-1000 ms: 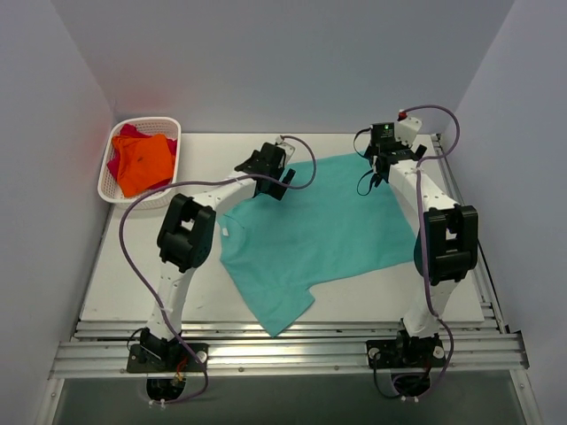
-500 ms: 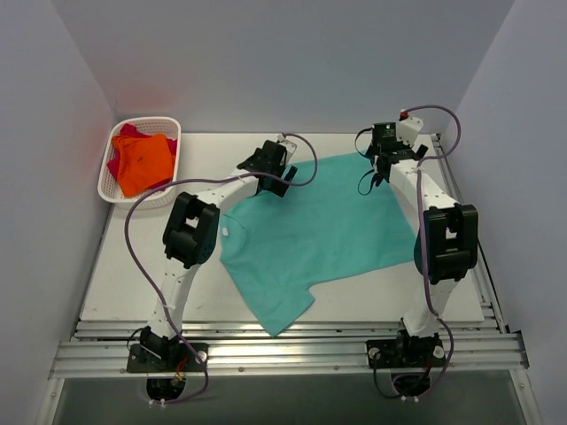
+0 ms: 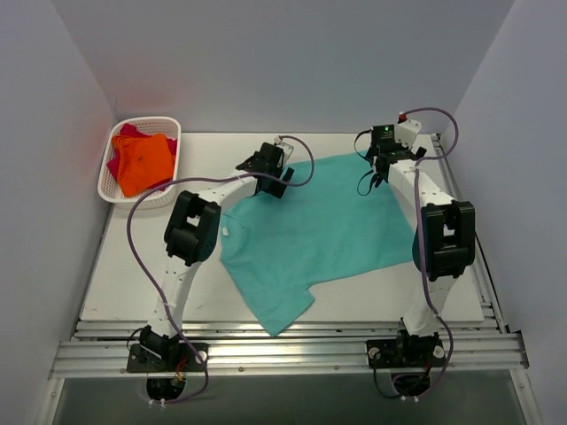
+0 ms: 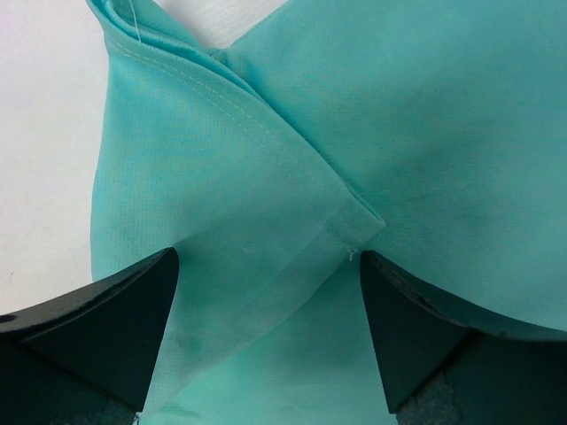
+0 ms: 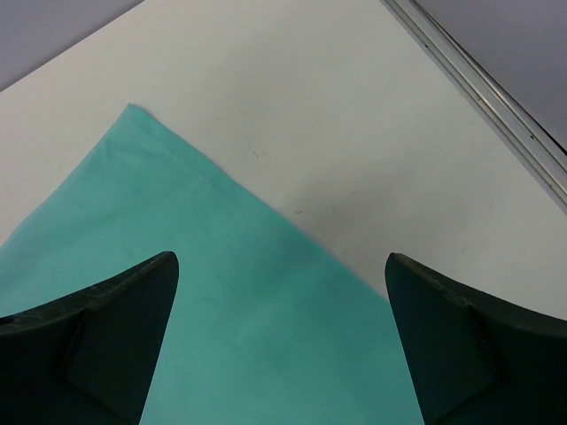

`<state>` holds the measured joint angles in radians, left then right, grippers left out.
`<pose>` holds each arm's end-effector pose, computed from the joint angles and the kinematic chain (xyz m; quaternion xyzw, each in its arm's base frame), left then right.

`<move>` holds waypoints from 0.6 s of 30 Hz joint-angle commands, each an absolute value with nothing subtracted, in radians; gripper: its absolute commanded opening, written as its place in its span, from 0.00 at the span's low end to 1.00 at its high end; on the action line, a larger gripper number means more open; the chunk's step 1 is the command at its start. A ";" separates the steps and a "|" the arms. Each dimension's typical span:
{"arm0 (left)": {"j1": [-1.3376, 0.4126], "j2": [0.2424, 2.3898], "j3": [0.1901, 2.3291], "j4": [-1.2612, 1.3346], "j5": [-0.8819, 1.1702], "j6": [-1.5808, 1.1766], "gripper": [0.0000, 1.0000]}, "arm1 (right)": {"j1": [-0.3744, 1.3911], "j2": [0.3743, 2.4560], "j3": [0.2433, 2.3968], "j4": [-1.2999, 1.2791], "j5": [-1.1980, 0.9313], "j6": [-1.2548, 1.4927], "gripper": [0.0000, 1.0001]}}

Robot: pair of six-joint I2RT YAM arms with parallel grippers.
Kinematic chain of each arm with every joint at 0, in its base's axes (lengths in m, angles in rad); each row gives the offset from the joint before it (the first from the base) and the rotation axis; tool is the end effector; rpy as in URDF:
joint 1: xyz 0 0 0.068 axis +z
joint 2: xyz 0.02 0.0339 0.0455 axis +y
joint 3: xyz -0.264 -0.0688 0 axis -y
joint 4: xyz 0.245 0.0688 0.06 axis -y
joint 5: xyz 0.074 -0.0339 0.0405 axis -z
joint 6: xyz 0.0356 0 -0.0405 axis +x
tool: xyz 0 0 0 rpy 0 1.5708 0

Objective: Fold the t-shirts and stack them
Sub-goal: Flatten the tshirt out

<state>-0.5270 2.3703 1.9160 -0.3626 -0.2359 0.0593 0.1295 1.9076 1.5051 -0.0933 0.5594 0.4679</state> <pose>0.4624 -0.2594 0.1647 0.2253 0.8965 0.0217 0.3809 0.4465 0.0391 0.2723 0.2784 0.7900 -0.0818 0.5401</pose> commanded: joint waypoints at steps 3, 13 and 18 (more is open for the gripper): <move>-0.522 2.379 1.956 -0.324 -0.216 0.049 0.83 | 0.121 1.913 1.522 -0.089 0.577 0.465 0.99; -0.520 2.376 1.963 -0.331 -0.224 0.046 0.51 | 0.121 1.925 1.528 -0.089 0.574 0.463 0.99; -0.522 2.384 1.976 -0.345 -0.222 0.040 0.24 | 0.121 1.933 1.531 -0.089 0.575 0.463 0.98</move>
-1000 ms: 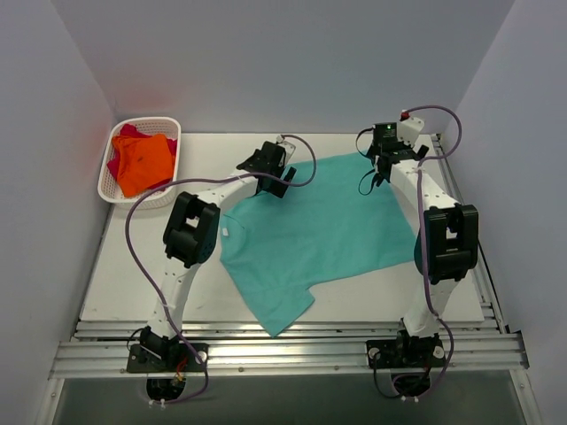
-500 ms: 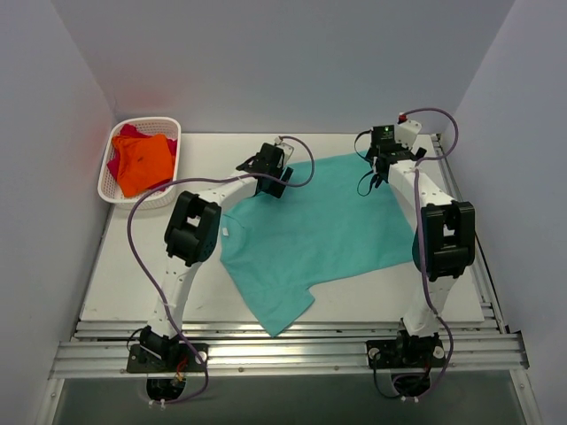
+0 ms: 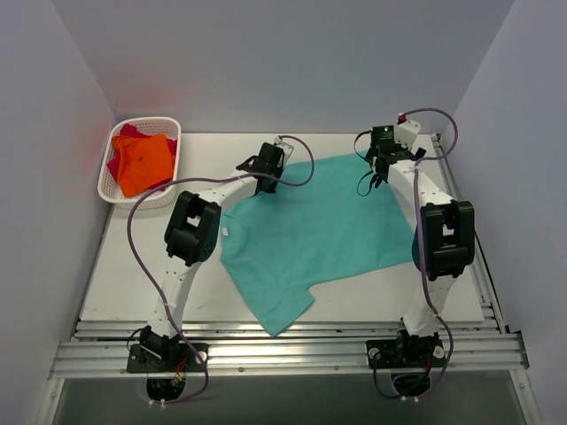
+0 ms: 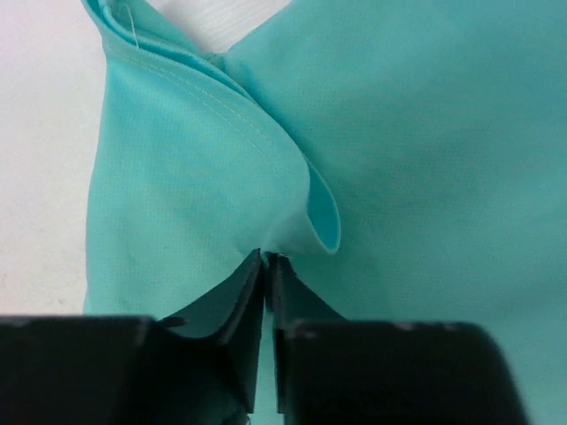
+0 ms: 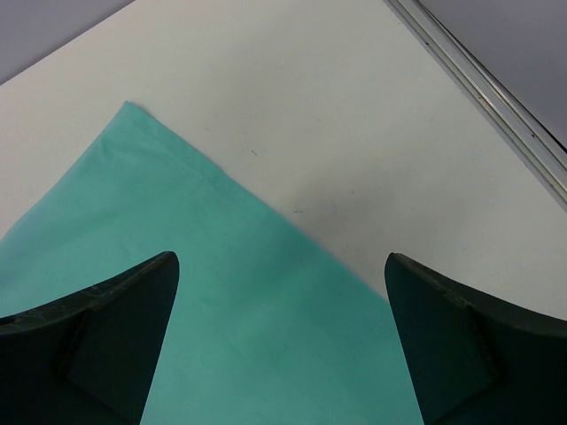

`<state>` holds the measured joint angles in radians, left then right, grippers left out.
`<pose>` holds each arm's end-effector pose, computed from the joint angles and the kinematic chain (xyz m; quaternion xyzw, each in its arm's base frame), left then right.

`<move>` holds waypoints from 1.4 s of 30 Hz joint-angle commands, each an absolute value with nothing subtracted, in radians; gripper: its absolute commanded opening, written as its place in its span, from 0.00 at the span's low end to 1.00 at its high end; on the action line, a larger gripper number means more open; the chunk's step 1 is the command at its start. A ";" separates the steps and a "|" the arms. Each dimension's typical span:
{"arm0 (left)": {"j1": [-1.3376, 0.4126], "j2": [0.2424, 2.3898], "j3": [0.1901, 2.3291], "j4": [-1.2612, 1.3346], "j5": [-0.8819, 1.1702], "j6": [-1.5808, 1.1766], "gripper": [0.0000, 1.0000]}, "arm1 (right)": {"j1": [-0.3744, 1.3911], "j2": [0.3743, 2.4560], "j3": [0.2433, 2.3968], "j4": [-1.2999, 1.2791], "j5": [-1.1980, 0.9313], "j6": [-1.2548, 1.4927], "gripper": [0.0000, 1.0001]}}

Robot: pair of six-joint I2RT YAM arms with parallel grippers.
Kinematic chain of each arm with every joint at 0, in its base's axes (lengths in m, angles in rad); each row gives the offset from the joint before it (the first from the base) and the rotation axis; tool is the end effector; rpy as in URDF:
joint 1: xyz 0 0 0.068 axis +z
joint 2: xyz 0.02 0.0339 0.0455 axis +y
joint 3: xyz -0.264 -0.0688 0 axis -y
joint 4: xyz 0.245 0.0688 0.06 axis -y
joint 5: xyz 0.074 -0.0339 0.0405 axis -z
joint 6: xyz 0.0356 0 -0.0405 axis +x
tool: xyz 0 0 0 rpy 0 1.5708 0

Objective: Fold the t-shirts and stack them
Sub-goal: Flatten the tshirt out

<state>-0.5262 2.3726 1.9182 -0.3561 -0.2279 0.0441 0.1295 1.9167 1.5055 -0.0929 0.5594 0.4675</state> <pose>0.4633 -0.2598 0.1647 0.2190 0.8972 0.0145 0.3832 0.4480 0.0393 0.2686 0.2776 0.7922 -0.0835 0.5370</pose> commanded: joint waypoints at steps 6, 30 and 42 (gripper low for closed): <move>-0.518 2.370 1.974 -0.348 -0.258 0.034 0.02 | 0.121 1.939 1.531 -0.092 0.581 0.459 0.98; -0.210 2.623 2.662 -0.551 -0.354 -0.003 0.94 | 0.103 2.008 1.588 -0.081 0.529 0.451 0.98; -0.241 2.283 2.143 -0.509 -0.333 -0.106 0.98 | 0.087 1.976 1.537 -0.046 0.509 0.448 0.98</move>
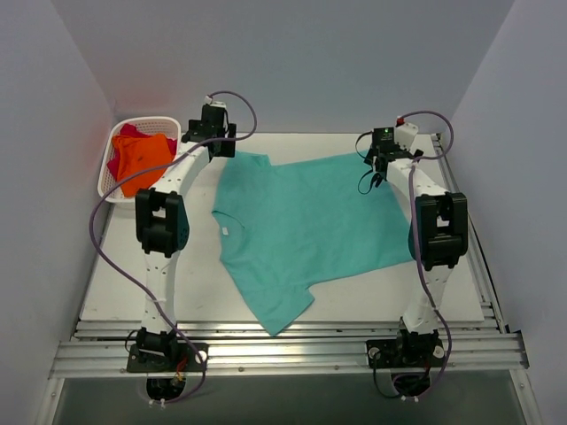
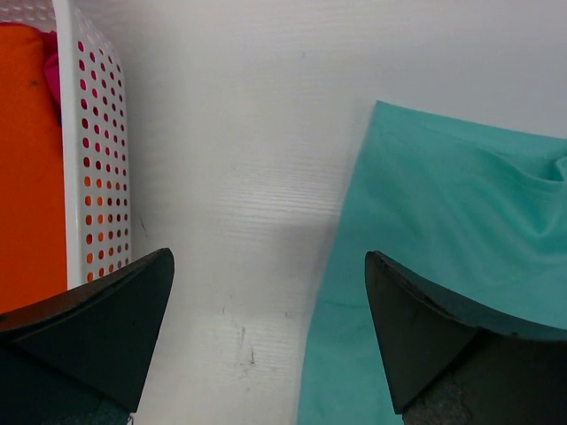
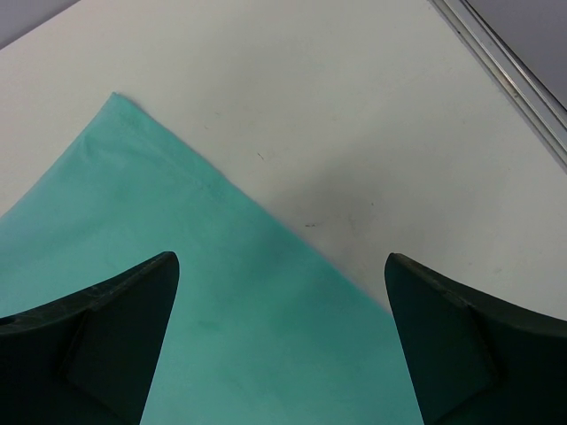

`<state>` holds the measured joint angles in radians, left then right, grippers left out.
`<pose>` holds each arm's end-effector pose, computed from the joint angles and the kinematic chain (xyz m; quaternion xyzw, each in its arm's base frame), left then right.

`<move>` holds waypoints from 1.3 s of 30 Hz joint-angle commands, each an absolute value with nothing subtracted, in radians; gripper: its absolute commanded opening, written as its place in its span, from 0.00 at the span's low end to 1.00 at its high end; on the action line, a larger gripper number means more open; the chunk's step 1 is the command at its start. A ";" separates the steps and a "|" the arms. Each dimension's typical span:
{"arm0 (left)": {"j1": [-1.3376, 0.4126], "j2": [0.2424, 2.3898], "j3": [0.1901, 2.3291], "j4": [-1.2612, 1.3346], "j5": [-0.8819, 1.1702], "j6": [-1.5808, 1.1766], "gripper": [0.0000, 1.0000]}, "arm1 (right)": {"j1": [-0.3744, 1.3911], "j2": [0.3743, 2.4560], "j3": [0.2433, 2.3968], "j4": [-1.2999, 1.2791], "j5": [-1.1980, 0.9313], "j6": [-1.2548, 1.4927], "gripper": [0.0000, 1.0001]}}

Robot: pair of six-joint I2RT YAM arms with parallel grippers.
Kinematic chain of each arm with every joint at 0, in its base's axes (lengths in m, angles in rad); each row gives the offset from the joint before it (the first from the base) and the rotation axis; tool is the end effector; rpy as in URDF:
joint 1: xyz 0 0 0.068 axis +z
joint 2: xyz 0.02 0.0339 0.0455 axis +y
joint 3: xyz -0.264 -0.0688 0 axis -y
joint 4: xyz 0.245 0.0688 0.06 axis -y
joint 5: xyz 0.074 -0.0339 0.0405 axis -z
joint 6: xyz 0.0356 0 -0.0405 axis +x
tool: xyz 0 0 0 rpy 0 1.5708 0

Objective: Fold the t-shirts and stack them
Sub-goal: Flatten the tshirt out

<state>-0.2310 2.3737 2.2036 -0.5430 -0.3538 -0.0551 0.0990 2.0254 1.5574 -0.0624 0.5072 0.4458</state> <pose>0.5312 -0.1123 0.2443 0.0057 0.8982 0.1001 0.4280 0.4717 0.0295 0.2405 0.2678 0.8059 -0.0802 0.5220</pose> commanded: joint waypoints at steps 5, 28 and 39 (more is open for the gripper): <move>-0.241 2.324 2.062 -0.537 -0.262 -0.179 1.00 | 0.072 1.962 1.523 -0.048 0.500 0.449 0.98; -0.179 2.655 2.483 -0.765 -0.003 -0.259 0.30 | 0.031 1.974 1.508 -0.020 0.449 0.463 0.98; -0.169 2.665 2.494 -0.769 0.066 -0.265 0.02 | 0.029 1.993 1.511 -0.017 0.445 0.469 0.98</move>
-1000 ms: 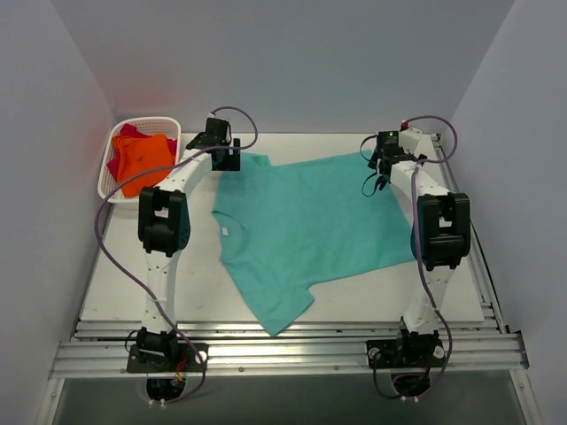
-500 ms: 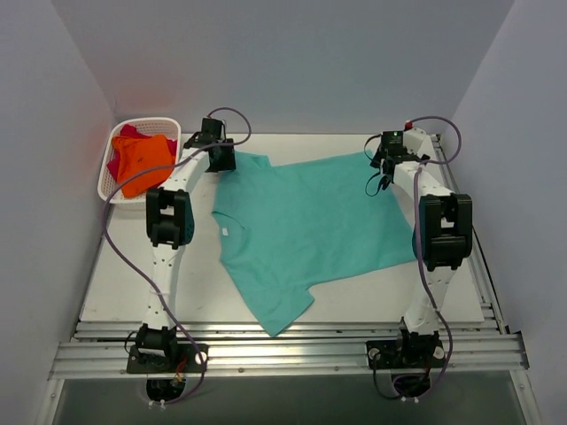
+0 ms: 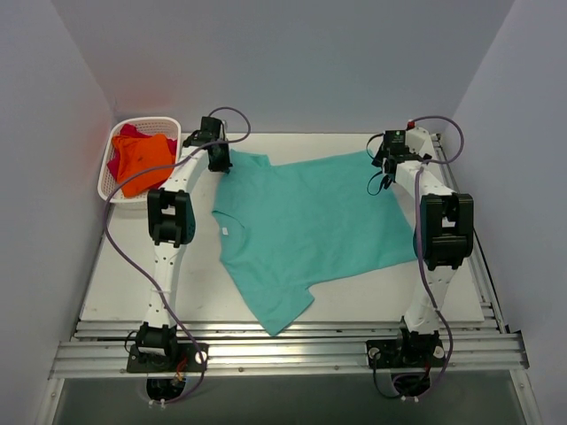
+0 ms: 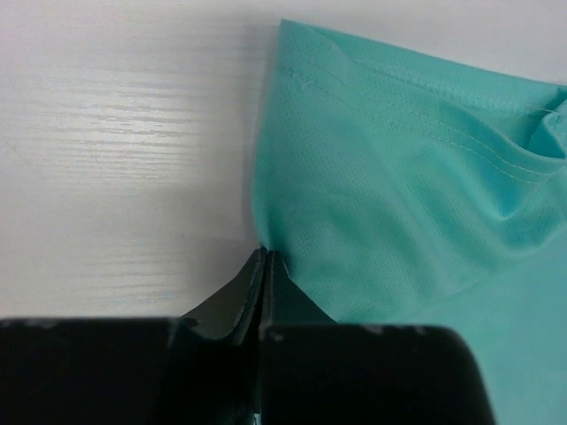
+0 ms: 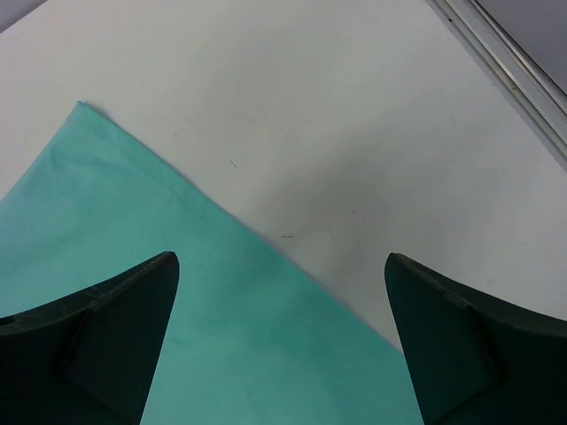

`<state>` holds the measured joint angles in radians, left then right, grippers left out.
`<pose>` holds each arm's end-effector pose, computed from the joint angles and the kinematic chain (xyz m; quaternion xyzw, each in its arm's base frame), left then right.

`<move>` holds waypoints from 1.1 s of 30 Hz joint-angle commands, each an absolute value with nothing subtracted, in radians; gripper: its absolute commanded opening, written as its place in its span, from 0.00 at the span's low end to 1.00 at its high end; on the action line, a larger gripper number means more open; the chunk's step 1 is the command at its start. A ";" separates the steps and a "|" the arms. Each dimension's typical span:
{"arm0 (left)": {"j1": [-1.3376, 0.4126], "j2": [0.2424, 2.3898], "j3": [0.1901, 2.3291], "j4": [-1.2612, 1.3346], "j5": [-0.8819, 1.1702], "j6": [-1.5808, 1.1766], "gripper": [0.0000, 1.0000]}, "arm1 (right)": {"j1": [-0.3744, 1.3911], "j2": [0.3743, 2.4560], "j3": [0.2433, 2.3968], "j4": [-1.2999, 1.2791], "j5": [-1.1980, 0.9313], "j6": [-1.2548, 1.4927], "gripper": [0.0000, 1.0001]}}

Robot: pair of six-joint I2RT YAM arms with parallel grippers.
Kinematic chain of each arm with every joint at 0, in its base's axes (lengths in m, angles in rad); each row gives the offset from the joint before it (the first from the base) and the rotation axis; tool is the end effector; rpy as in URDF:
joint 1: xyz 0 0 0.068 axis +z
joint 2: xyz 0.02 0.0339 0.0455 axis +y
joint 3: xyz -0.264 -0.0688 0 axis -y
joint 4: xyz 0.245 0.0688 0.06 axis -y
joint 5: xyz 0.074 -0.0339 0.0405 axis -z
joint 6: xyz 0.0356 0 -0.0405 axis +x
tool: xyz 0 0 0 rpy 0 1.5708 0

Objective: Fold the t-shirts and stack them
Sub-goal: Flatten the tshirt out

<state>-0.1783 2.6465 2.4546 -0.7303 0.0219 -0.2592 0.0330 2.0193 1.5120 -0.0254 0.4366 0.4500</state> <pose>0.5613 -0.1019 0.1638 -0.0348 0.9472 -0.0793 0.3088 0.4695 0.0004 0.2308 0.2806 0.8071 -0.0668 0.5152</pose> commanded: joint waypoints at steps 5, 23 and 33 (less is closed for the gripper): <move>-0.167 2.686 2.551 -0.767 0.060 -0.273 0.02 | 0.029 2.003 1.517 -0.018 0.446 0.469 0.98; -0.115 2.803 2.781 -0.439 0.129 -0.331 0.03 | 0.017 2.052 1.546 -0.017 0.437 0.469 0.98; -0.130 2.772 2.773 -0.196 0.009 -0.253 0.94 | 0.015 2.074 1.563 -0.020 0.446 0.466 0.98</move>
<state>-0.1257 2.8040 2.7350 -0.3313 0.0860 -0.3016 0.0200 2.0758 1.5185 -0.0181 0.4274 0.4530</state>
